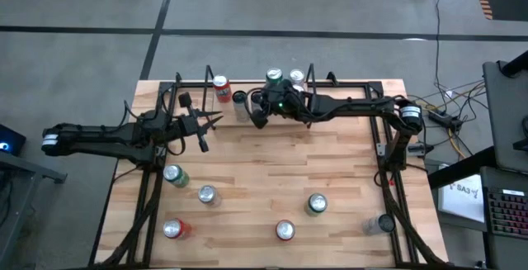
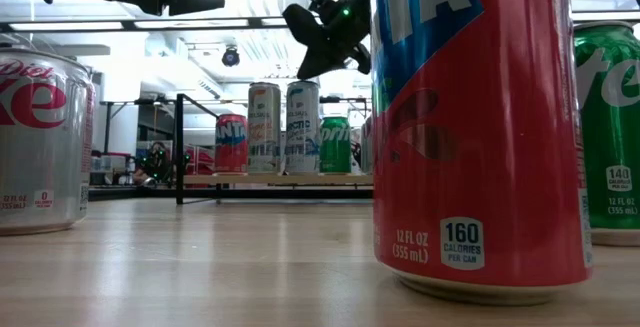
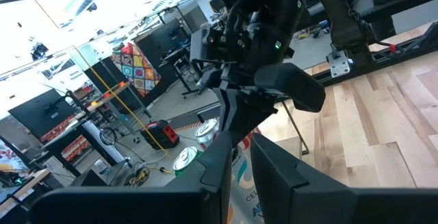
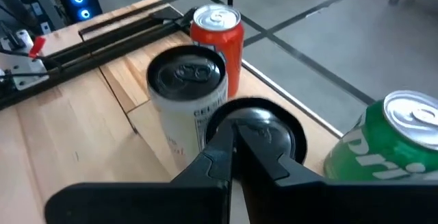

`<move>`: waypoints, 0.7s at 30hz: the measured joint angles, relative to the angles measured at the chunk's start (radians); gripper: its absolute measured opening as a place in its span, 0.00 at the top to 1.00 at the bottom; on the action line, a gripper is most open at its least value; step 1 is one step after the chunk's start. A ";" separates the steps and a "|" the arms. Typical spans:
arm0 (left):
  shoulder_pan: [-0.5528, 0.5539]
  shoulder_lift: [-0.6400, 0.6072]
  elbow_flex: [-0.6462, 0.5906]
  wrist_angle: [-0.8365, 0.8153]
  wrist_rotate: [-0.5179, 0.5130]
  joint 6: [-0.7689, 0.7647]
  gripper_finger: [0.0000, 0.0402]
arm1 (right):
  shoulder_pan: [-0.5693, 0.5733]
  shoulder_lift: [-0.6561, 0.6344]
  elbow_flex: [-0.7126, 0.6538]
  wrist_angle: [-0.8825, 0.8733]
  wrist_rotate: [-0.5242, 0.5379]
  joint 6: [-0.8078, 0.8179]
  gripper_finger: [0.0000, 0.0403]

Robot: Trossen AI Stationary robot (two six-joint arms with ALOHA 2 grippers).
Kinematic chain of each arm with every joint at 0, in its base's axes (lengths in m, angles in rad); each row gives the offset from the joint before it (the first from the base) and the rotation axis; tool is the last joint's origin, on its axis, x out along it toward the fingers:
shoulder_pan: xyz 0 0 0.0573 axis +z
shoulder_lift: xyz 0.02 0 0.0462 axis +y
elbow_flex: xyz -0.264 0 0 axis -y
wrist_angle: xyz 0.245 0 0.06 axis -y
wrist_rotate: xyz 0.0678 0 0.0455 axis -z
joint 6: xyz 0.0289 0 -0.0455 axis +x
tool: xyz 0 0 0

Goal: Sort soda cans
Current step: Put the left white blue soda can on the shelf

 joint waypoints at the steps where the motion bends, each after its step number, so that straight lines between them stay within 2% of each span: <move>1: 0.000 0.000 0.000 0.000 0.000 0.000 0.90 | 0.002 0.000 -0.005 -0.003 0.000 0.001 0.97; 15: 0.000 0.000 0.000 -0.001 0.000 0.000 0.90 | 0.010 -0.011 -0.007 -0.039 0.000 -0.041 0.97; 21: 0.000 0.000 0.000 -0.001 0.000 0.000 0.90 | 0.010 -0.014 0.036 -0.056 -0.001 -0.075 0.97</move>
